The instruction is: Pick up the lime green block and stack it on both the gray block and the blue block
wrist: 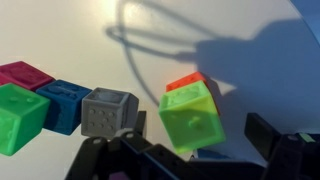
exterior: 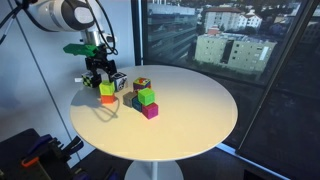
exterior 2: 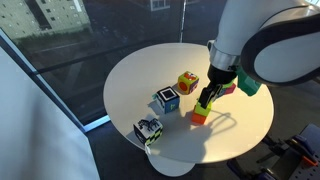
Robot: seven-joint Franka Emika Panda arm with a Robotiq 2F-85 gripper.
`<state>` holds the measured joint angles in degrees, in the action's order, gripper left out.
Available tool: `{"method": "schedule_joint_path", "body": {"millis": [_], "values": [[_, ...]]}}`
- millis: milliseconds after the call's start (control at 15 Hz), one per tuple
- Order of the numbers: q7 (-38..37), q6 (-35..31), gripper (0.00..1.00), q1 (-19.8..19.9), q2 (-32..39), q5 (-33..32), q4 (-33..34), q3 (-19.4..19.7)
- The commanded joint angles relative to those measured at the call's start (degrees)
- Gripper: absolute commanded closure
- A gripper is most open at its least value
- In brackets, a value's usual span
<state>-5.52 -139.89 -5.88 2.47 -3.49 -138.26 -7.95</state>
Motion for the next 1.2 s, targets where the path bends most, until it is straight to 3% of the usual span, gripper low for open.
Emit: {"method": "schedule_joint_path", "body": {"millis": [0, 800, 867, 1000, 1133], "values": [[-0.38, -1.4, 0.0, -0.45, 1.19, -0.9, 0.55, 0.59], [-2.53, -4.39, 0.0, -1.08, 6.12, -4.23, 2.37, 1.42], [-3.08, -4.71, 0.25, -1.2, 6.56, -4.71, 2.51, 1.57], [-4.13, -5.02, 0.34, -1.47, 7.17, -5.63, 2.68, 1.91], [-5.68, -4.86, 0.51, -1.86, 7.41, -6.37, 2.96, 2.31]]}}
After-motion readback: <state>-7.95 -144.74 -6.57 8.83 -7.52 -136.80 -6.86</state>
